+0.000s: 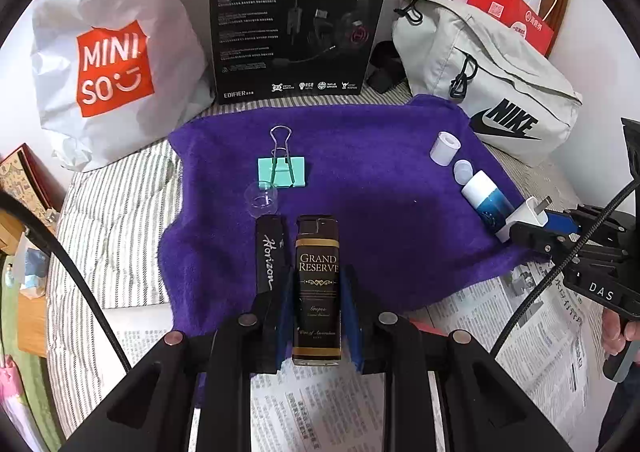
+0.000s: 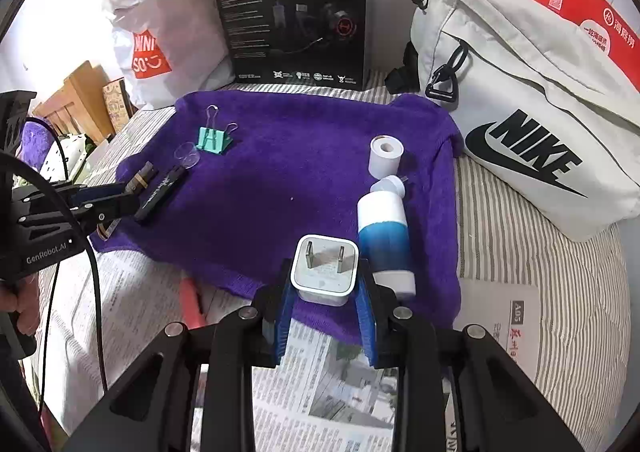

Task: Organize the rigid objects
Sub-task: 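Carry the Grand Reserve box and plug adapter onto the purple towel with both grippers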

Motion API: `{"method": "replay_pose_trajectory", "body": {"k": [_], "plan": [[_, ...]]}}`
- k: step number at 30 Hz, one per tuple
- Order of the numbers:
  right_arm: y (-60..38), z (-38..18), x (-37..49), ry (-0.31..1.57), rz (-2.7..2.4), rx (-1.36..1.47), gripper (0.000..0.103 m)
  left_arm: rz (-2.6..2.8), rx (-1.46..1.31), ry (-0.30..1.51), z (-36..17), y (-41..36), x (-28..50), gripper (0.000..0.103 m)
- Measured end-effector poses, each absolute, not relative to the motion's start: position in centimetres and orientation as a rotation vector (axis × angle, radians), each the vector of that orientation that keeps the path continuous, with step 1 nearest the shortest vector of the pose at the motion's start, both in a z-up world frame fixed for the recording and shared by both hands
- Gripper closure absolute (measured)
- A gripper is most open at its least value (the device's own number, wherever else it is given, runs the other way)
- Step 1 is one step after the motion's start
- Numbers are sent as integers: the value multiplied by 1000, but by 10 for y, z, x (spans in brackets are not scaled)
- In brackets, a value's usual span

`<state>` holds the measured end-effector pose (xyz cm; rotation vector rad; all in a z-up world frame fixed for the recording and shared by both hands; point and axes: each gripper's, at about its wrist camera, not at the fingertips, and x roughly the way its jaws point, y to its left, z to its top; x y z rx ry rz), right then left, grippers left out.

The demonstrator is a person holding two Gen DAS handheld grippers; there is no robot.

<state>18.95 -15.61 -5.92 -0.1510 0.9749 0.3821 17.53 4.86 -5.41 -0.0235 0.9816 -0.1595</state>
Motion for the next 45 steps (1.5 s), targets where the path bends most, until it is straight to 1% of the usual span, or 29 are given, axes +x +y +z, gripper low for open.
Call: {"method": "replay_pose_trajectory", "body": {"k": [12, 27, 45], "plan": [[-153, -75, 215, 1017, 402, -132, 74, -180, -29, 1013, -65, 39, 203, 80], [-139, -98, 232, 1063, 428, -176, 74, -186, -27, 1062, -95, 34, 241, 80], [-135, -107, 236, 1046, 448, -232, 74, -158, 51, 1052, -95, 25, 246, 80]]}}
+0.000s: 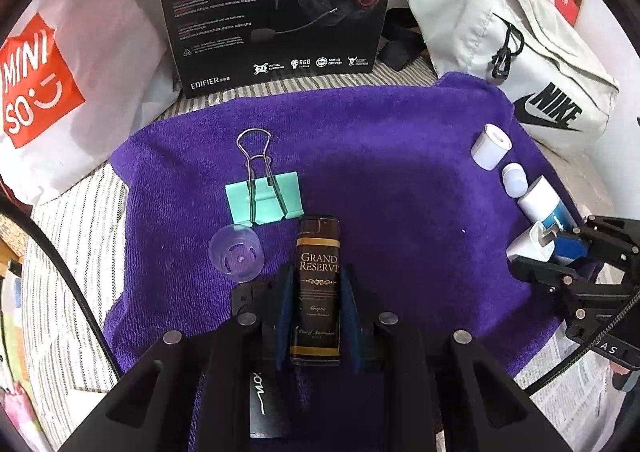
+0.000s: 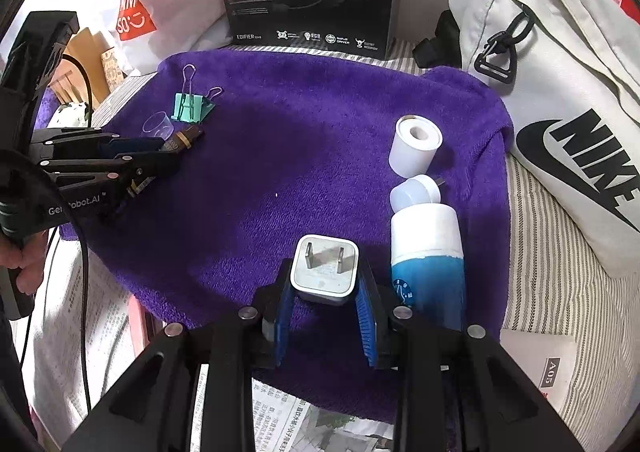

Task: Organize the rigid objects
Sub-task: 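Carry the Grand Reserve box and plug adapter onto the purple towel with both grippers, then open both grippers to release the box and plug on the towel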

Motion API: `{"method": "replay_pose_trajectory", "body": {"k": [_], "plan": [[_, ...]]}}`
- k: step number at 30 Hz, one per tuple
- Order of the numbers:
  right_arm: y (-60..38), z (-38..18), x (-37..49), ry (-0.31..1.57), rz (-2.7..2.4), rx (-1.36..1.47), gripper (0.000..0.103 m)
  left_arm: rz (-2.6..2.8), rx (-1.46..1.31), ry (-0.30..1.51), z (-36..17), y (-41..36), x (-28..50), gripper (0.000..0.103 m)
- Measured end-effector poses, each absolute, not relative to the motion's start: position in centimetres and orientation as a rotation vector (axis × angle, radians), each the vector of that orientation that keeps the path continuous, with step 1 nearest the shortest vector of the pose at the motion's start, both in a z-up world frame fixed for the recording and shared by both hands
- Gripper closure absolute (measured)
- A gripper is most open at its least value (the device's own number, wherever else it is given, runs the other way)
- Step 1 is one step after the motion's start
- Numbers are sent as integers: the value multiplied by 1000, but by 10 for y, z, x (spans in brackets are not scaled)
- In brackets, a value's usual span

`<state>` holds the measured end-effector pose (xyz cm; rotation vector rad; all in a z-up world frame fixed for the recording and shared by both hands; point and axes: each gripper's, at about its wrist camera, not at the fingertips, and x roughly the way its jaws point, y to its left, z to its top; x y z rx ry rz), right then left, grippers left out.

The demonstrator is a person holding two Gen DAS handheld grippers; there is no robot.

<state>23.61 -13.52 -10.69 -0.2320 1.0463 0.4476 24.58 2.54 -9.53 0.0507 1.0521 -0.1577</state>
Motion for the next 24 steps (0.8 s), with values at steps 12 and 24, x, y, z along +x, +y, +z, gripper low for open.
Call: {"method": "replay_pose_trajectory", "body": {"k": [12, 24], "plan": [[-137, -106, 236, 1057, 466, -235, 74, -155, 53, 1067, -95, 28, 232, 78], [-150, -84, 216, 1053, 439, -208, 66, -133, 22, 1085, -86, 24, 208, 64]]}}
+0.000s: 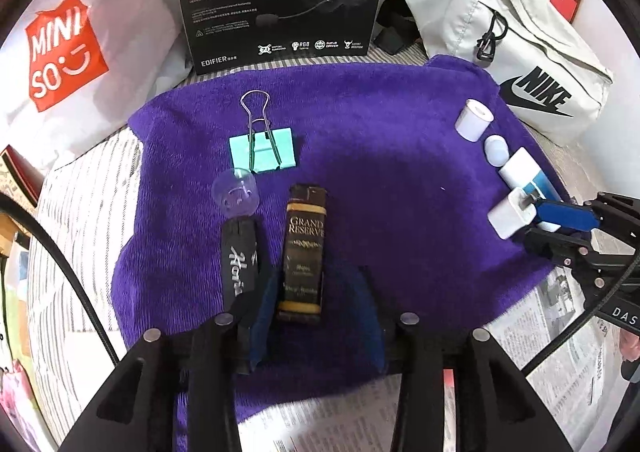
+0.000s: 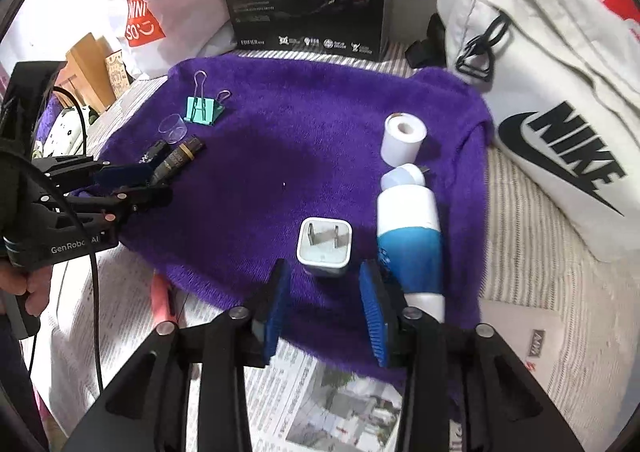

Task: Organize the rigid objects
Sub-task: 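Open both grippers to release the box and plug on the towel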

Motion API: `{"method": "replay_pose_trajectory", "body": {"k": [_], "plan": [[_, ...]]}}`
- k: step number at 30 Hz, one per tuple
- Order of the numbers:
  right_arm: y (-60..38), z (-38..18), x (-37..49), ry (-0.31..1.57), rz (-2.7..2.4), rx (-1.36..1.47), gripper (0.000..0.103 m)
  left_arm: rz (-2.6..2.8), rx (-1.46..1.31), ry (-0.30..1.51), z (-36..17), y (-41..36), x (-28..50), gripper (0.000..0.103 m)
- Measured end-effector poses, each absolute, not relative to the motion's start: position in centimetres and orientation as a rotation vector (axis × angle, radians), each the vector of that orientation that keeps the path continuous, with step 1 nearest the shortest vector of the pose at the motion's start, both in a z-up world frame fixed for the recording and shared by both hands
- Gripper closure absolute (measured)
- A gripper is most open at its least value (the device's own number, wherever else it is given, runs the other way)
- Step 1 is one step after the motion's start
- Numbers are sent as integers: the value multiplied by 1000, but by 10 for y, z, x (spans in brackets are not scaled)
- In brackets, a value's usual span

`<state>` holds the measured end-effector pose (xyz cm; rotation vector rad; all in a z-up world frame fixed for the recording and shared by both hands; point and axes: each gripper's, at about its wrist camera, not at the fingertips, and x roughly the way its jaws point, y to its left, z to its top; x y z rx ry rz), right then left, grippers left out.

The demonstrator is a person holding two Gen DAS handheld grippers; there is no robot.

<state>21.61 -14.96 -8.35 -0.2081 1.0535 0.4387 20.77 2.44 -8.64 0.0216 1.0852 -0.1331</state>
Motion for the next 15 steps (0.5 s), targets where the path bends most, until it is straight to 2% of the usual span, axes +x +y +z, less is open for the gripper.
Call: {"method": "replay_pose_trajectory", "body": {"k": [7, 15], "plan": [[-165, -71, 192, 1040, 407, -195, 66, -127, 18, 1048, -70, 23, 182, 54], [-183, -67, 157, 1038, 353, -137, 64, -153, 29, 1008, -56, 14, 146, 48]]}}
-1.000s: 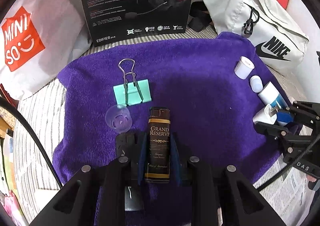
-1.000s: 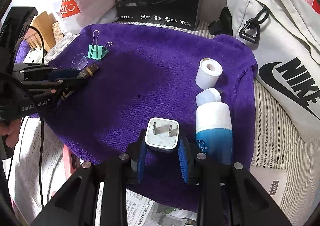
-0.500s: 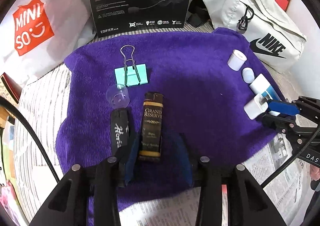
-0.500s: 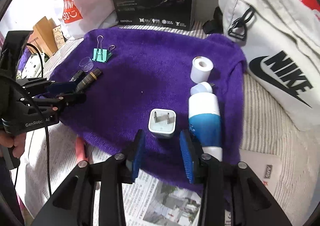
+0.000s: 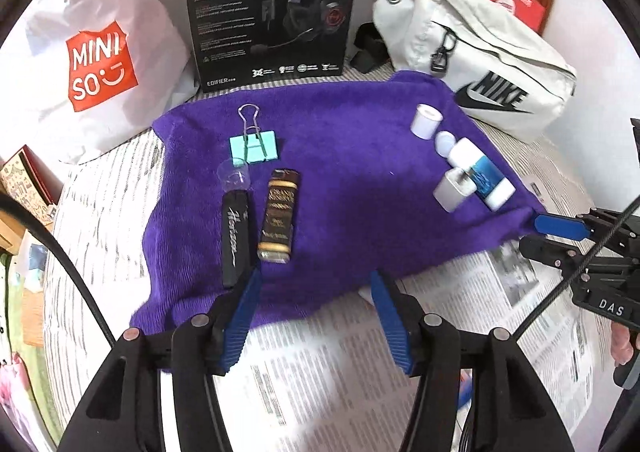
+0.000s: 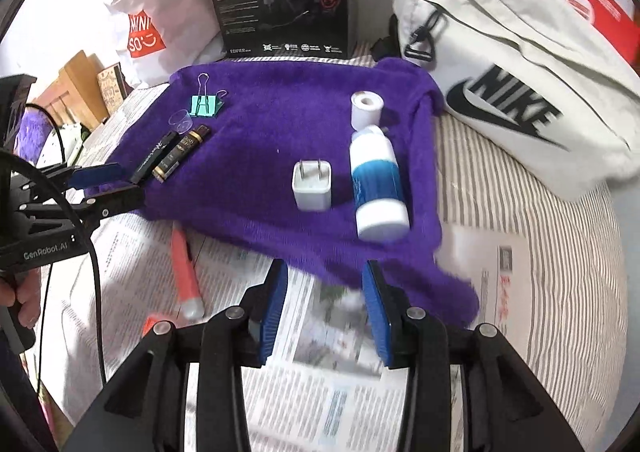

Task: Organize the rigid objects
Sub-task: 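Open both grippers to release the box and plug on the towel, then move both grippers back toward the pink tube and Vaseline tin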

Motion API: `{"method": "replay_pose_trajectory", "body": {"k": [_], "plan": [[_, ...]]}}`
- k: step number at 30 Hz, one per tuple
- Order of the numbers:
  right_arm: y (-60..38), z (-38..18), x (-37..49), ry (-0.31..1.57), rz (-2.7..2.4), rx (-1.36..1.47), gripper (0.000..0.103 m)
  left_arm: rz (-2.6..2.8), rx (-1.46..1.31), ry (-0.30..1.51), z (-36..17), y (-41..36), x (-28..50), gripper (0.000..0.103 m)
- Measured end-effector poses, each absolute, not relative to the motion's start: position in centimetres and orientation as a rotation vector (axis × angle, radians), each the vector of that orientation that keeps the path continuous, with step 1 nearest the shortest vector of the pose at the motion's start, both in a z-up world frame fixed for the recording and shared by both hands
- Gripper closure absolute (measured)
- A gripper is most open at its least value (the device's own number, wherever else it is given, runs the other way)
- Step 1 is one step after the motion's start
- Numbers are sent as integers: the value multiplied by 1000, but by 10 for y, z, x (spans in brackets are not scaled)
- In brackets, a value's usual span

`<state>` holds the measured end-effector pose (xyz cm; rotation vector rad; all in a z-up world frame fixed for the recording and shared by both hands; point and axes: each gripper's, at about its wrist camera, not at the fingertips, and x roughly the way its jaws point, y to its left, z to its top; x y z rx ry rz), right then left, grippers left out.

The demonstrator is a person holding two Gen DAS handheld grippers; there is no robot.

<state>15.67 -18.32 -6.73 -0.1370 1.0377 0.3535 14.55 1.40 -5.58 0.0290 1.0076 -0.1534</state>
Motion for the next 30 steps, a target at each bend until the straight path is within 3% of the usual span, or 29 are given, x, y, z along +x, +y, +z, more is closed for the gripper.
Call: {"method": "replay_pose_trajectory", "body": {"k": [13, 30], "plan": [[-227, -64, 102, 1010, 221, -37, 63, -259, 70, 997, -68, -27, 93, 48], [-265, -72, 65, 997, 177, 34, 62, -249, 137, 1057, -96, -52, 77, 48]]}}
